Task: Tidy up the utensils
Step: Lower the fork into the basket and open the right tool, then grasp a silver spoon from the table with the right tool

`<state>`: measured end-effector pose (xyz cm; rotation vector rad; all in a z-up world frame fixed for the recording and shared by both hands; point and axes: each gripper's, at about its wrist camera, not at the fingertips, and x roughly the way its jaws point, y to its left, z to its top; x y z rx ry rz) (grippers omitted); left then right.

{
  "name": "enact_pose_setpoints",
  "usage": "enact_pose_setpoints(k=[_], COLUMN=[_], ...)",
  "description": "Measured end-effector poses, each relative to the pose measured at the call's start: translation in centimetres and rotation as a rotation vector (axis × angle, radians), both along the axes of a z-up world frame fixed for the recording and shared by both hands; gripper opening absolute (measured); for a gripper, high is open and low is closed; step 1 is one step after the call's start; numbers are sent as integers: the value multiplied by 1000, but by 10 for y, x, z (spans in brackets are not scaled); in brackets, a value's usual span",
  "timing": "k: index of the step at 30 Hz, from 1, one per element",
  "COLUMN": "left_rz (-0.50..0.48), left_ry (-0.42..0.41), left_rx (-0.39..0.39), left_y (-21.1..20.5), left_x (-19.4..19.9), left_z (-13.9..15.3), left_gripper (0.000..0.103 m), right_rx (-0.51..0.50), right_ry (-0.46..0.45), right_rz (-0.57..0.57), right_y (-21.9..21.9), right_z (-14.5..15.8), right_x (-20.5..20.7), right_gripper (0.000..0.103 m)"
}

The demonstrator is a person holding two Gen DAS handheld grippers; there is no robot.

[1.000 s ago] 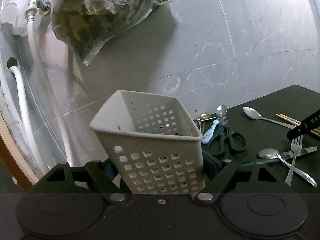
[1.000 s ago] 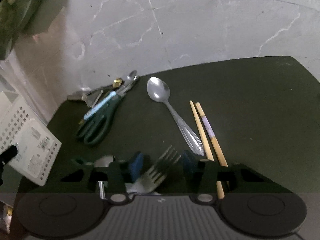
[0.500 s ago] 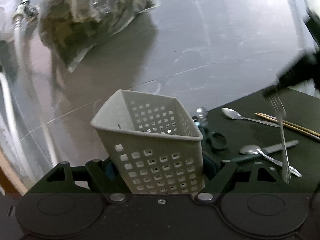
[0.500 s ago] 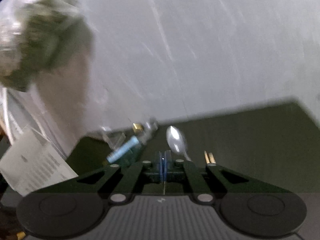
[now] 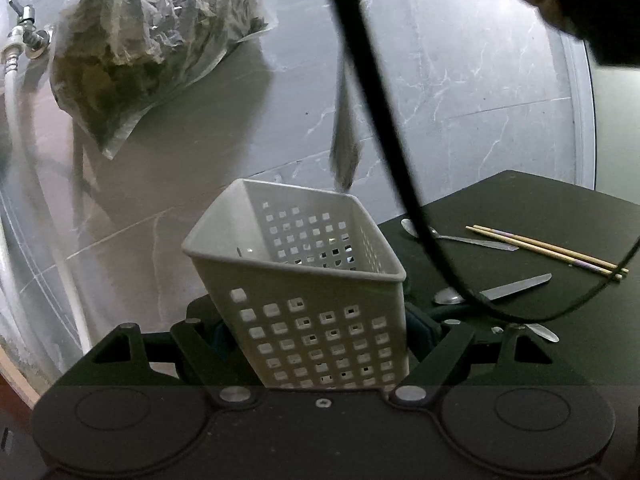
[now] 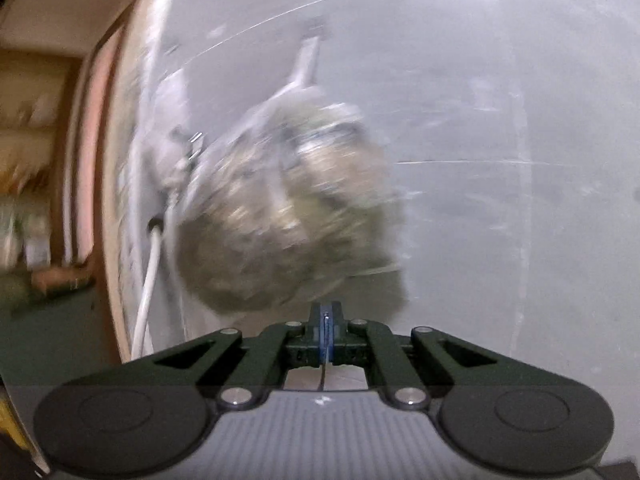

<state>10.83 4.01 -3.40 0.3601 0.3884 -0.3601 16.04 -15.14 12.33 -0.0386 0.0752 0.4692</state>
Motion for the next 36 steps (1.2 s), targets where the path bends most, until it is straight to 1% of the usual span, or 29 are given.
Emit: enact_pose_setpoints(k=[1,4,7,9,13,17,19,20,21,22,23,24,25,26,27,28,29,30,33,36], left_rz=[4,12,16,16,20,27,27,29,30,33,34,35,37,40,42,46,50,53,63,84], left_ry=[-1,-2,-1,-1,1,3,4,4,3,1,1,1,2,2,1,1,3,4,13,22], left_rx=[-1,-2,-2,-2,0,1,1,1,1,1,2,2,2,3,3,3,5,7,10,11], left_y=[-1,-1,0,1,1,0,-1,-1,-1,-1,-2,-1,-1,-2,-2,-2,-3,-4,-5,-7], left_x=[-1,-1,2,2,3,3,2,2,2,3,3,3,3,3,3,3,3,3,3,3], left_z=[0,0,1,0,1,1,1,1,1,1,0,0,0,0,0,0,0,0,1,2], left_gripper=[82,82,82,82,82,82,82,82,82,82,82,82,82,82,82,82,82,82,82,82], right_rx=[-24,-140,-177,-193,-201,-194,-195,-195,-190,-177,-162,-135,-120,-108,-95,-87,-79,-74,-81,-69], right_ry=[-8,-59,-20,17,105,141,152,159,162,163,160,161,156,157,160,164,174,197,347,580], right_rz=[9,25,68,93,131,152,163,172,177,182,177,171,159,145,120,89,54,23,-22,1], right_y=[9,37,58,64,62,57,60,59,58,54,47,40,31,22,8,-4,-18,-32,-77,-115], right_z=[-7,-32,-52,-66,-84,-89,-91,-91,-91,-90,-88,-86,-83,-82,-81,-81,-83,-88,-113,-152], right_x=[1,0,0,1,-2,-5,1,2,1,1,-1,-2,-1,1,3,6,12,21,66,124], right_gripper=[2,2,2,2,3,3,5,11,25,33,48,57,60,71,77,89,97,99,101,102])
